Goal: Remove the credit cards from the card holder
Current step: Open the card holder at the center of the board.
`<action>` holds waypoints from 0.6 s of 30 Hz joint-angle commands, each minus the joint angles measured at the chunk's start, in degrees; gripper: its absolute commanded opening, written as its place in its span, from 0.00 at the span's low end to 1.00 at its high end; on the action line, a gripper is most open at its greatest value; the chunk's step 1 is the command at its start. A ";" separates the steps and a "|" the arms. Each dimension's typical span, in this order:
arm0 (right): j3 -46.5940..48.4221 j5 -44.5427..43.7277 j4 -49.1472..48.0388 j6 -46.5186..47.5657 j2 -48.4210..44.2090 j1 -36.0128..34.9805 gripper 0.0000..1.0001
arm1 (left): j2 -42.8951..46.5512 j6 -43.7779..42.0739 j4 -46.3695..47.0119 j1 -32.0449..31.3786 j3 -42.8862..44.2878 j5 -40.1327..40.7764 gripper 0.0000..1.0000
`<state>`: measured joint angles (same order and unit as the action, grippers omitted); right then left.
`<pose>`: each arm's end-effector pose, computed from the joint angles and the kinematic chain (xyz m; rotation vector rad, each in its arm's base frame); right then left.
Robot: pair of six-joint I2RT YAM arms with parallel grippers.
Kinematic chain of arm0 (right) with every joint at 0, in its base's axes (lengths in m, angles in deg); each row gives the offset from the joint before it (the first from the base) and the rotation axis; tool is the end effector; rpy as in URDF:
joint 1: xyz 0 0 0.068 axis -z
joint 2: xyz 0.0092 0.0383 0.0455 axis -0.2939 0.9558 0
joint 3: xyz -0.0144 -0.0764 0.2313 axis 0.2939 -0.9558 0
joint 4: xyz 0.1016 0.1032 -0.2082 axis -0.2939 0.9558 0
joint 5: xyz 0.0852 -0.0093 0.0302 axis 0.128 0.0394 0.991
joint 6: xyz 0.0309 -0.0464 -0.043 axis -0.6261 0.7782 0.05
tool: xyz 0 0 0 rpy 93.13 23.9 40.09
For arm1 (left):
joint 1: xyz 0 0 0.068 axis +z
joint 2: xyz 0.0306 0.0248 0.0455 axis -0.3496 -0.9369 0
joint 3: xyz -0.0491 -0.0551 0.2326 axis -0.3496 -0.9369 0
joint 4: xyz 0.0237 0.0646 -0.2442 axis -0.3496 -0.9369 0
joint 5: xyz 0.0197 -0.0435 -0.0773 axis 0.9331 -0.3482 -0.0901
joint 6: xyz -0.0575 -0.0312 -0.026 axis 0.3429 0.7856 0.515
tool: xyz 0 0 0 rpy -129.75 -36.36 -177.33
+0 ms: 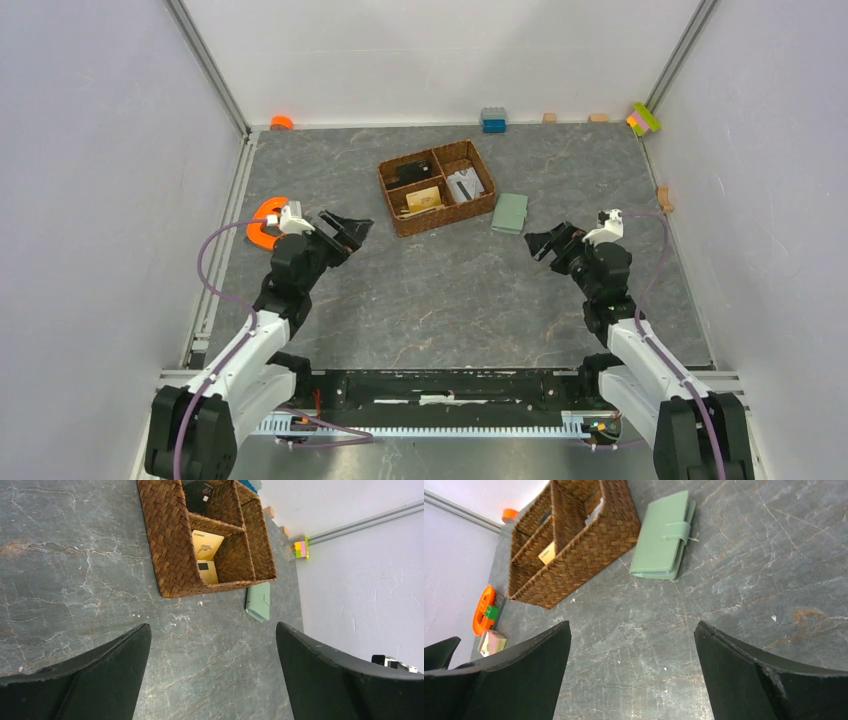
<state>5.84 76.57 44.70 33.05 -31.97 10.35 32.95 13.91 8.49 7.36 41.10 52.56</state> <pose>0.2193 0.0345 0.1712 0.4370 1.8301 0.7057 0.2263 -0.0591 0.1980 -0.5425 1.8035 -0.8941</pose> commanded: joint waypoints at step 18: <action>11.13 8.15 -8.84 3.14 29.59 -0.09 0.95 | -14.76 0.22 5.12 -0.26 5.84 -9.55 1.00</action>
<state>10.78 83.52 39.56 35.35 -7.20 10.35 19.03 13.91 10.88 7.29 44.53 44.80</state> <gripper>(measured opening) 0.989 0.996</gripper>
